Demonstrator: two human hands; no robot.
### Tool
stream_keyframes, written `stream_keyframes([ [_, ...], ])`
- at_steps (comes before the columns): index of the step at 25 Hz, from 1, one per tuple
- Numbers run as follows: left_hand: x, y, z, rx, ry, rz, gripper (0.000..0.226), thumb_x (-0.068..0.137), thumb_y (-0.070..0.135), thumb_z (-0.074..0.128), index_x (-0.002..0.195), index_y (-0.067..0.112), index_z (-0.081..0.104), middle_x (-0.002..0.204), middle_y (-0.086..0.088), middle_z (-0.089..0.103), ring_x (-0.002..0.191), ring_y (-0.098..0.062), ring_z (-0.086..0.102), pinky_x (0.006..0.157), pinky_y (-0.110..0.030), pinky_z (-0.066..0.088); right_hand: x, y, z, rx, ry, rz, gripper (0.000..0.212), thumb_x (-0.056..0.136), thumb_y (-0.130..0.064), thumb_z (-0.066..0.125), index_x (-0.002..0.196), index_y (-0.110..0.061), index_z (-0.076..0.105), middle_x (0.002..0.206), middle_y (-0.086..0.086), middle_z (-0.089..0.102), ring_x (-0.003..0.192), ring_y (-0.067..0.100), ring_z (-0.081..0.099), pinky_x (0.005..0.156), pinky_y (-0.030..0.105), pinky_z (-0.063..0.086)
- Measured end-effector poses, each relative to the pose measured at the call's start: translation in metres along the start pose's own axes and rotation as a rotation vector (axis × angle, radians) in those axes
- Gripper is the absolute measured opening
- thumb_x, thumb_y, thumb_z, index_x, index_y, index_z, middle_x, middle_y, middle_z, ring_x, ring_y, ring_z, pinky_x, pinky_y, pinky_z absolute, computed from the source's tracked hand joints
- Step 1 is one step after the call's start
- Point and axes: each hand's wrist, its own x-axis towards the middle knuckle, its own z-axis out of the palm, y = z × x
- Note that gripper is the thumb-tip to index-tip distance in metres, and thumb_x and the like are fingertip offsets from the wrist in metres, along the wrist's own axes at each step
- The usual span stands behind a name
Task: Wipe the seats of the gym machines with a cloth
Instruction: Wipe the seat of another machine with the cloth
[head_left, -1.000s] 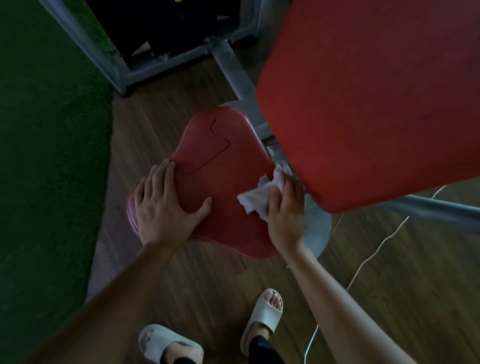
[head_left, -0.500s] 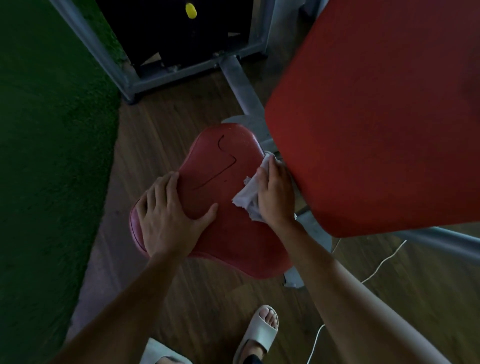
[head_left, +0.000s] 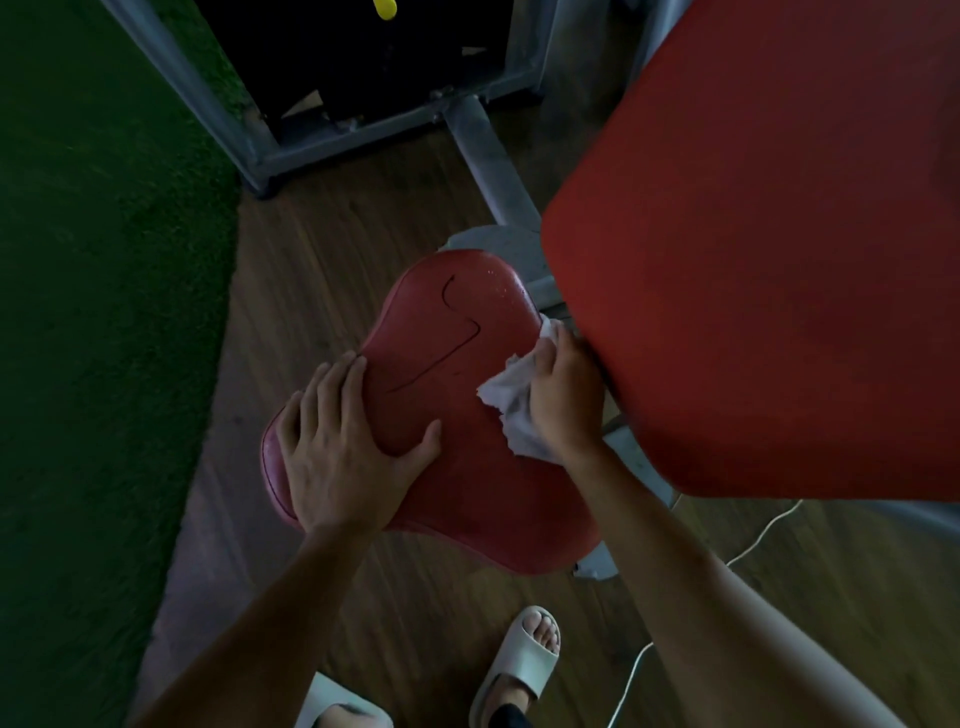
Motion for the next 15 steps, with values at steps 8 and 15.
stream_keyframes([
  [8,0.001,0.001,0.000,-0.005,-0.017,-0.002,0.096,0.075,0.078,0.054,0.146,0.013,0.043,0.153,-0.003,0.044,0.144,-0.021,0.035,0.120,-0.043,0.022,-0.032,0.014,-0.002,-0.106,0.010,-0.140,0.066,0.103,-0.047,0.023,0.151,-0.004,0.039,0.148,0.015,0.050,0.136,0.026,0.047,0.113,0.035,0.038],
  [15,0.001,0.001,-0.001,-0.006,-0.031,0.001,0.097,0.074,0.081,0.052,0.146,0.017,0.041,0.154,-0.001,0.041,0.143,-0.020,0.035,0.116,-0.044,0.025,-0.034,0.023,-0.006,-0.064,0.000,-0.139,0.069,0.101,-0.050,0.019,0.152,-0.007,0.039,0.148,0.012,0.051,0.137,0.023,0.047,0.113,0.040,0.039],
])
